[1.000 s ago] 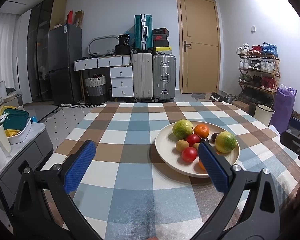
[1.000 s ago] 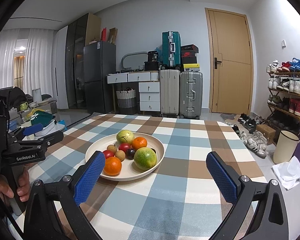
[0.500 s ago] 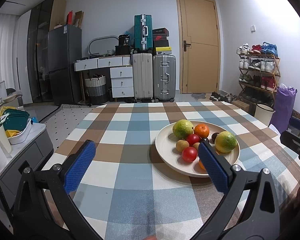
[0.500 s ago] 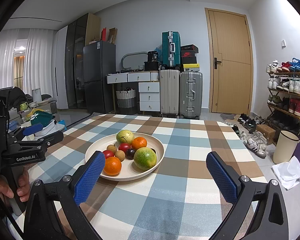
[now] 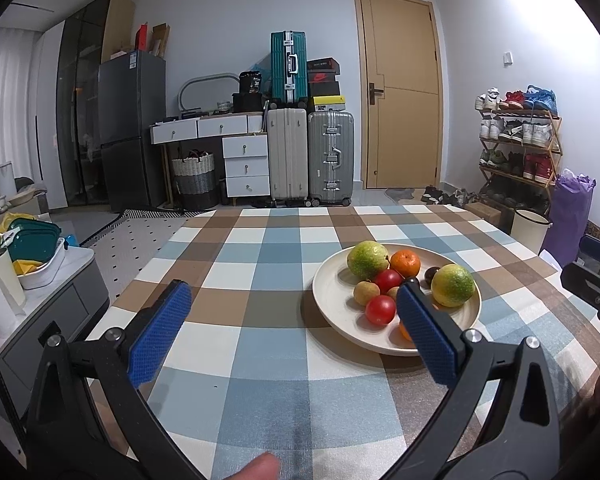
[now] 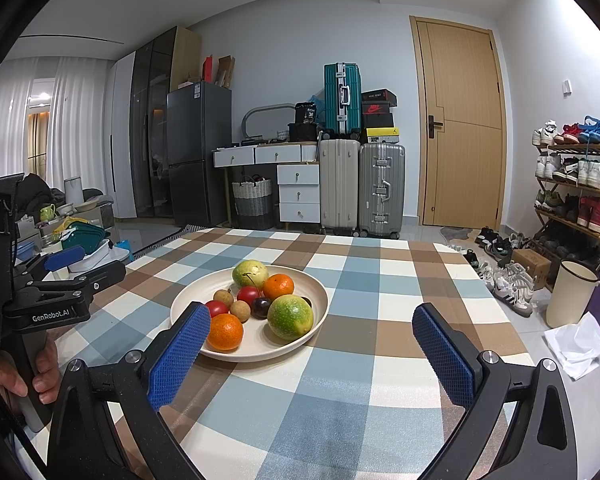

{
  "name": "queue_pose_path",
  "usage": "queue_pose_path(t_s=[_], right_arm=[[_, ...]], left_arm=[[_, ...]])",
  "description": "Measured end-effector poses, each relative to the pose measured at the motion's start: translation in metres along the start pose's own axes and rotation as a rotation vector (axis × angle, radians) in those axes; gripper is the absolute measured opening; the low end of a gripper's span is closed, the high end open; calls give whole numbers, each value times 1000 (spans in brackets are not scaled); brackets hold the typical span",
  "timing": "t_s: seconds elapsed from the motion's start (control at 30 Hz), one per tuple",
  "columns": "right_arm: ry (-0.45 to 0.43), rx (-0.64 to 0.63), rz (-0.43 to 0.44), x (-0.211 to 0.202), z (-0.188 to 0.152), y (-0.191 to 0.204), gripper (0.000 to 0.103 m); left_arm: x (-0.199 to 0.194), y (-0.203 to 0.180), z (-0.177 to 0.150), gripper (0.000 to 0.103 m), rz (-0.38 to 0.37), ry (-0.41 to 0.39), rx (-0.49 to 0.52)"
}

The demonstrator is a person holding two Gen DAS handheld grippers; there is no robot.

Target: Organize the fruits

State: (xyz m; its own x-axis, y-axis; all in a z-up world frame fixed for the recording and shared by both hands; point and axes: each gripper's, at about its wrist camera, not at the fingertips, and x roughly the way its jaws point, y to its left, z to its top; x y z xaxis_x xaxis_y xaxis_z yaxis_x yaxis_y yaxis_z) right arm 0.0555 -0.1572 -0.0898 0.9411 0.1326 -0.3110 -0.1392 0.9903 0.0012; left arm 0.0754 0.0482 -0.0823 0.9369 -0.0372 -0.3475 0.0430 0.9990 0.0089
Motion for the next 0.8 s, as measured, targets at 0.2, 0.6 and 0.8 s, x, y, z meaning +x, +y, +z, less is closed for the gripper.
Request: queue_pose_path(t_s=[0.2,0.6,0.8], right_arm=[[-1,0,0,0,0,0,103],[0,0,0,0,0,1,103],[1,2,0,0,0,-1,103]], left_arm=[[0,0,0,102,-2,-2,1],[-1,1,1,102,6,-5,-4],[-3,3,2,102,-4,-20,-4]])
